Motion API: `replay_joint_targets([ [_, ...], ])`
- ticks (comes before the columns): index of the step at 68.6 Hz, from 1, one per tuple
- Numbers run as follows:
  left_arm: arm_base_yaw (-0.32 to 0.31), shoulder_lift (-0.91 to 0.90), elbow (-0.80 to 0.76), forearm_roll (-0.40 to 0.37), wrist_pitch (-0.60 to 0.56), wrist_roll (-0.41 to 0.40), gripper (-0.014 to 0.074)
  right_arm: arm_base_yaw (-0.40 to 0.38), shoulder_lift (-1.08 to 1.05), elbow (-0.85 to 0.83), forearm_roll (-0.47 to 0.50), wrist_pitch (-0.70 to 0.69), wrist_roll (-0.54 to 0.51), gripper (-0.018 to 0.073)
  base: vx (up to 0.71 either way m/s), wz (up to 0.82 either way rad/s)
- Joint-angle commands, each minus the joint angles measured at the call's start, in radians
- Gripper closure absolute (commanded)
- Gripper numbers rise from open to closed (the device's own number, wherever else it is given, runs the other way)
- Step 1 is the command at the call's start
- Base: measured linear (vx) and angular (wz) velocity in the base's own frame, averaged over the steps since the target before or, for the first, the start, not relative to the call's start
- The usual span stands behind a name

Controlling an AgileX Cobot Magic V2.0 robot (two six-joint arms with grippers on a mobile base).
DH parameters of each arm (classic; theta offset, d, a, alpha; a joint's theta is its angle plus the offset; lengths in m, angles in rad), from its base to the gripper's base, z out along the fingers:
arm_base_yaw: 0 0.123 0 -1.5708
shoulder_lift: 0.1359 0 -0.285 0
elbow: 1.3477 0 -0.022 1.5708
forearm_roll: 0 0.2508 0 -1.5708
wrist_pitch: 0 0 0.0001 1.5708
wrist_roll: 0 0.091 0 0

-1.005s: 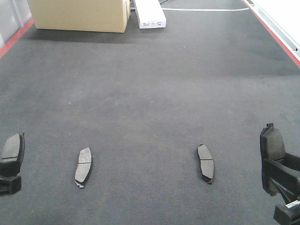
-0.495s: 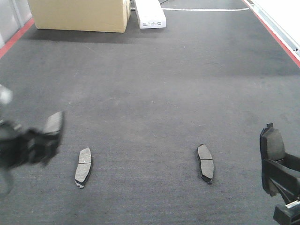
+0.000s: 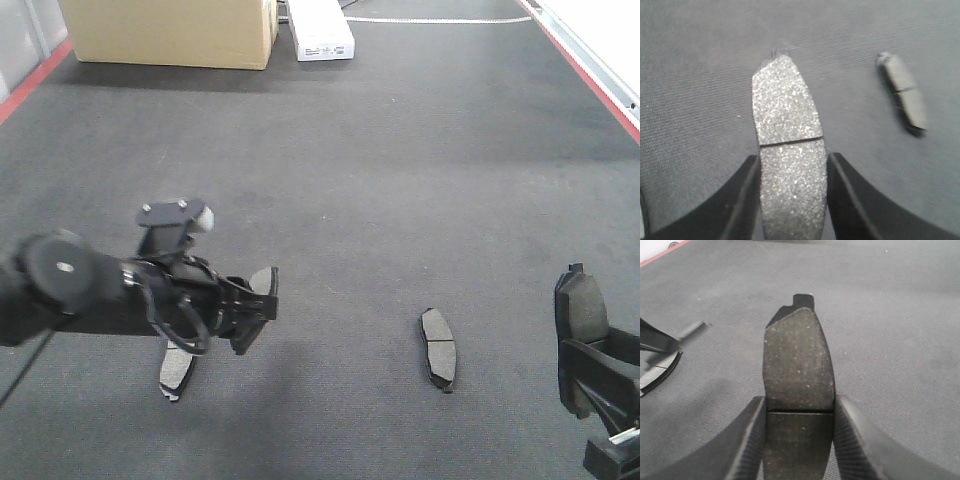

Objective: Move and align brake pads A on conveyor
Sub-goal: 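Lower the left gripper's pad toward the belt near the first pad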

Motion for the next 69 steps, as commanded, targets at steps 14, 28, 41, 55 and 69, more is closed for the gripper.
replay_joint_targets([
  [14,-0.01,0.069,-0.035,-0.03,-0.161,-0.138,0.0395,-0.002,0.002,-0.032,-0.011,-0.087,-0.005,0.0534,0.0,0.0],
  [28,-0.014,0.123,-0.035,-0.048,-0.138,-0.139,0.0358,-0.002,0.002,-0.032,-0.011,-0.087,-0.005,0.0534,0.0,0.0],
  [41,-0.053,0.164,-0.035,-0.056,-0.156,-0.139,0.0357,-0.002,0.002,-0.032,-0.011,-0.087,-0.005,0.0534,0.0,0.0],
  [55,-0.084,0.172,-0.035,-0.074,-0.203,-0.139,0.0326,-0.002,0.002,-0.032,-0.011,-0.087,-0.005,0.0534,0.0,0.0],
  [69,-0.082,0.172,-0.035,-0.073,-0.218,-0.139,0.0264,-0.002,0.002,-0.032,-0.011,-0.087,-0.005,0.0534,0.0,0.0],
])
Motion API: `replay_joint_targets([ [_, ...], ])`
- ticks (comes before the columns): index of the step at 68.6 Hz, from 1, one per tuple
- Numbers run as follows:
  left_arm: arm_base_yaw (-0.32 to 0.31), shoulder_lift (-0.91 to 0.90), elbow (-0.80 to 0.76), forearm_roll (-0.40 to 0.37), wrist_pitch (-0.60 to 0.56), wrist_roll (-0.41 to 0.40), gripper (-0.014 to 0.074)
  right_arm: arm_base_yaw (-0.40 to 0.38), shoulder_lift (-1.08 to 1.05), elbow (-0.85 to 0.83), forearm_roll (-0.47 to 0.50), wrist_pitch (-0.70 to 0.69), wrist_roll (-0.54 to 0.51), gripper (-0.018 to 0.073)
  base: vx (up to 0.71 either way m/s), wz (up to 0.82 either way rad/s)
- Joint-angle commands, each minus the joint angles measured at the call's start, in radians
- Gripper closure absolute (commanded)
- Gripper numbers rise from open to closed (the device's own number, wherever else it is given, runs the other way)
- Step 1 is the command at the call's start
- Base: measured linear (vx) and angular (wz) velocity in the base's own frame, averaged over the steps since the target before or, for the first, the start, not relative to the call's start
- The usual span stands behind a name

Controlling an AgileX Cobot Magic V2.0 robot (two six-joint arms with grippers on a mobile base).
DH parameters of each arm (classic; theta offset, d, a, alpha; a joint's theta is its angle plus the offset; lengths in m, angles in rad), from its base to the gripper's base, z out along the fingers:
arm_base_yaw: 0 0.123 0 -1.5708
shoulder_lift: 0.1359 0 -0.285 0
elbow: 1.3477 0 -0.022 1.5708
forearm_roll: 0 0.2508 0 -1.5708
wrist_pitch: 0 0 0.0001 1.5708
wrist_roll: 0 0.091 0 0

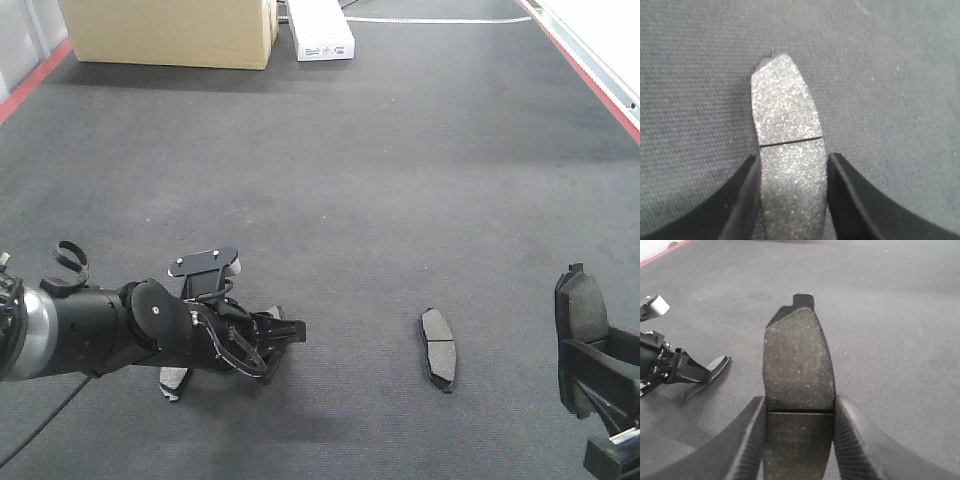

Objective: Move and align brake pads A on conveyor
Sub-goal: 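Lower the left gripper's pad toward the belt near the first pad, then open the left gripper, release the pad, and lift away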

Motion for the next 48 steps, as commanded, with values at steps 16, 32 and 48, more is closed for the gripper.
replay_joint_targets([
  [16,-0.004,-0.046,-0.033,-0.017,-0.032,-0.007,0.0162,-0.002,0.002,-0.032,-0.011,-0.087,-0.005,0.0534,0.0,0.0],
  [32,0.011,-0.198,-0.01,0.088,-0.064,0.061,0.0158,-0.002,0.002,-0.032,-0.011,-0.087,-0.005,0.0534,0.0,0.0],
  [48,0.013,-0.473,0.179,0.196,-0.137,0.071,0.0332,-0.002,0.002,-0.032,-0.011,-0.087,-0.005,0.0534,0.0,0.0],
])
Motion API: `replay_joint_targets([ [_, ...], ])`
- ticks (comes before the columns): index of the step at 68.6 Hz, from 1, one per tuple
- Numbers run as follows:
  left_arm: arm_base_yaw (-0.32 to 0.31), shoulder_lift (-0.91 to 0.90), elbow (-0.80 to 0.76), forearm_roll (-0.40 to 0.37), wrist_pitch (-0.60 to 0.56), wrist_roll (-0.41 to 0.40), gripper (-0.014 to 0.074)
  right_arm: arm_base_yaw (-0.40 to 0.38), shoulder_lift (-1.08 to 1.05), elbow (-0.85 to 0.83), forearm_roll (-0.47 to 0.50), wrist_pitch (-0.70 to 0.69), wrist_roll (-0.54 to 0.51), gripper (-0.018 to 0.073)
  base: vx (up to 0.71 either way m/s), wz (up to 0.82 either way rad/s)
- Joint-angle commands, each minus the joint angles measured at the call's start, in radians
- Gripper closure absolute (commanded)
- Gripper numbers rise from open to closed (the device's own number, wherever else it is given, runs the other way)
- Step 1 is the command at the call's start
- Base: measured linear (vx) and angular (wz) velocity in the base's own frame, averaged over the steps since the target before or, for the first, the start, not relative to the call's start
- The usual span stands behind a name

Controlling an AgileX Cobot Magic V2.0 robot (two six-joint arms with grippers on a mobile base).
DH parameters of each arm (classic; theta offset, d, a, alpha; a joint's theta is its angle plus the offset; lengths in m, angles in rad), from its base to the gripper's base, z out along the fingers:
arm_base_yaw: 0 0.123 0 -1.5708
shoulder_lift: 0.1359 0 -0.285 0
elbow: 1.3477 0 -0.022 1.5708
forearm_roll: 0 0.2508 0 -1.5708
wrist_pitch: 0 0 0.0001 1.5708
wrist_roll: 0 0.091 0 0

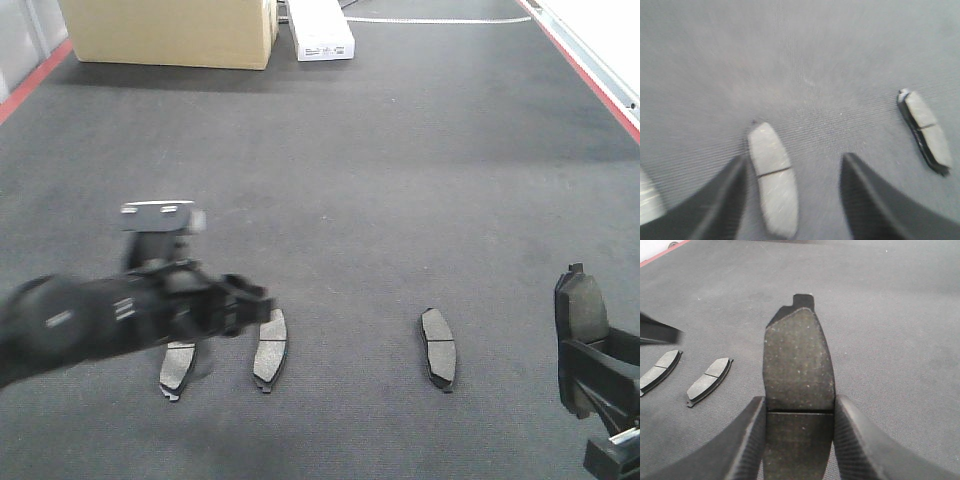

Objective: Move and align brake pads A on conveyor
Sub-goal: 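Open the left gripper, release the pad, and lift away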

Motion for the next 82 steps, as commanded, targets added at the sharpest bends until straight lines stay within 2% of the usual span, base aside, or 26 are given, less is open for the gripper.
replay_joint_targets([
  [1,0.002,-0.151,0.056,0.045,-0.065,0.016,0.0346,-0.002,0.002,-0.032,-0.01,-0.088,-0.005,0.0534,0.0,0.0],
  [17,0.002,-0.412,0.151,0.226,0.07,0.043,0.06,-0.002,0.002,-0.032,-0.01,-0.089,-0.005,0.0534,0.0,0.0],
  [23,0.002,-0.479,0.158,0.293,0.112,0.041,0.0605,-0.002,0.002,-0.032,-0.01,-0.089,-0.005,0.0534,0.0,0.0],
  [30,0.002,-0.558,0.177,0.326,0.108,0.041,0.0604,-0.002,0.002,-0.032,-0.01,-0.089,-0.005,0.0534,0.0,0.0],
  [50,0.002,-0.719,0.224,0.332,0.113,0.042,0.0604,-0.002,0.002,-0.032,-0.01,-0.089,-0.005,0.0534,0.0,0.0],
  [82,0.002,-0.721,0.224,0.332,0.111,0.042,0.0603,-0.002,0.002,-0.032,-0.01,-0.09,-0.005,0.0534,0.0,0.0],
])
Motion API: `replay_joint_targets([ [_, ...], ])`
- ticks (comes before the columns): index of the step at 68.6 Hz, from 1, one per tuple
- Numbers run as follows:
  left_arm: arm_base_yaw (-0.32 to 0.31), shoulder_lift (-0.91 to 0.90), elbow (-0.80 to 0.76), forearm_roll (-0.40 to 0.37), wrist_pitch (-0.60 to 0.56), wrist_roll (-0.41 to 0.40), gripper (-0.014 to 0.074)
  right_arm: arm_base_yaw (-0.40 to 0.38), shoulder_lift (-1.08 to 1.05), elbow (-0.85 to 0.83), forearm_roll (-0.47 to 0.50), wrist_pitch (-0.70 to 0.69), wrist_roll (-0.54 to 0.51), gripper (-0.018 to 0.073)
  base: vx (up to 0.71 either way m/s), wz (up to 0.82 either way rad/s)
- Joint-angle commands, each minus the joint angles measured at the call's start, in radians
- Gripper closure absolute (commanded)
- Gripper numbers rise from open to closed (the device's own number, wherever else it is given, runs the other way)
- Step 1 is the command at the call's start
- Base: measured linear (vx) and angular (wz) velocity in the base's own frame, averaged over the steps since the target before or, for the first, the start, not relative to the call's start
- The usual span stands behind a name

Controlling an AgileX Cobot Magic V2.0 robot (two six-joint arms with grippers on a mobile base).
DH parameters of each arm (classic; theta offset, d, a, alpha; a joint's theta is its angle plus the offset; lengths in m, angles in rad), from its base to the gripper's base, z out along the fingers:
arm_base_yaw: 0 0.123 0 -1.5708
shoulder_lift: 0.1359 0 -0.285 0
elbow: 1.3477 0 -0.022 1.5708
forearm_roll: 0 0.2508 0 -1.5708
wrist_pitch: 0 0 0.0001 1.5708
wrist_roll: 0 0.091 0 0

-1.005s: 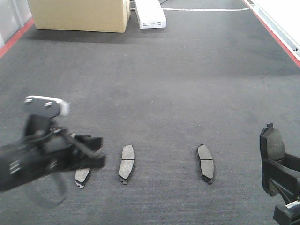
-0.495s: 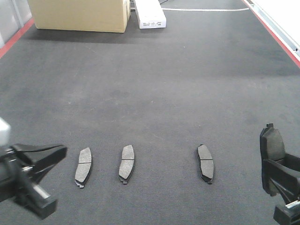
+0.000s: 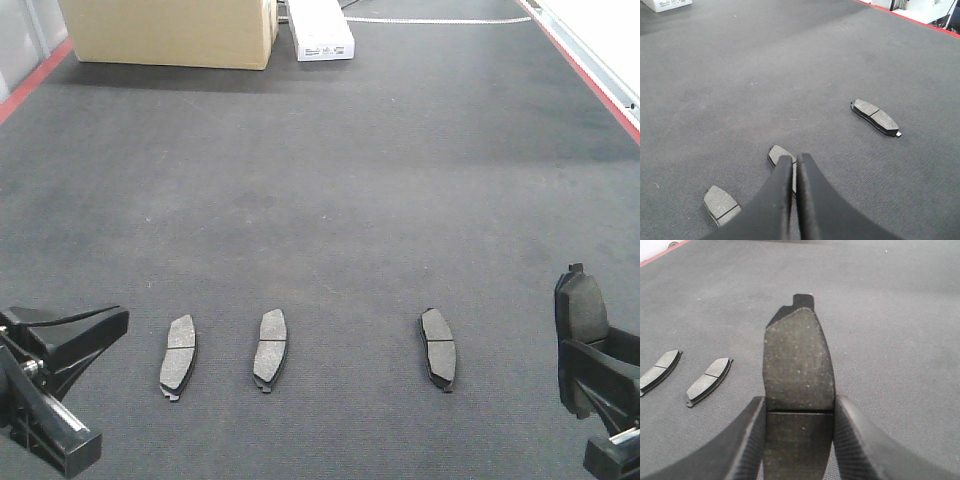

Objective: Move and align brake pads A on conveyor
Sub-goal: 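Lower the right gripper's pad onto the belt beside the placed pads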

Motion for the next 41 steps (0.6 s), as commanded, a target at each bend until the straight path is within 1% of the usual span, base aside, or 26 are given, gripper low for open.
replay_joint_targets([
  [1,-0.002,-0.003,-0.025,-0.005,-0.06,0.001,0.0603,-0.002,0.002,-0.032,-0.01,-0.091,-0.005,0.0534,0.0,0.0],
  [14,-0.002,-0.003,-0.025,-0.005,-0.06,0.001,0.0603,-0.002,0.005,-0.034,0.002,-0.113,0.003,0.0532,0.0,0.0],
  [20,-0.002,-0.003,-0.025,-0.005,-0.06,0.001,0.0603,0.001,0.052,-0.048,0.005,-0.117,0.003,0.0527,0.0,0.0],
  [30,-0.002,-0.003,-0.025,-0.005,-0.06,0.001,0.0603,0.001,0.224,-0.109,0.028,-0.118,0.003,0.0523,0.0,0.0],
  [41,-0.002,-0.003,-0.025,-0.005,-0.06,0.001,0.0603,0.001,0.478,-0.211,0.069,-0.118,0.003,0.0522,0.0,0.0],
])
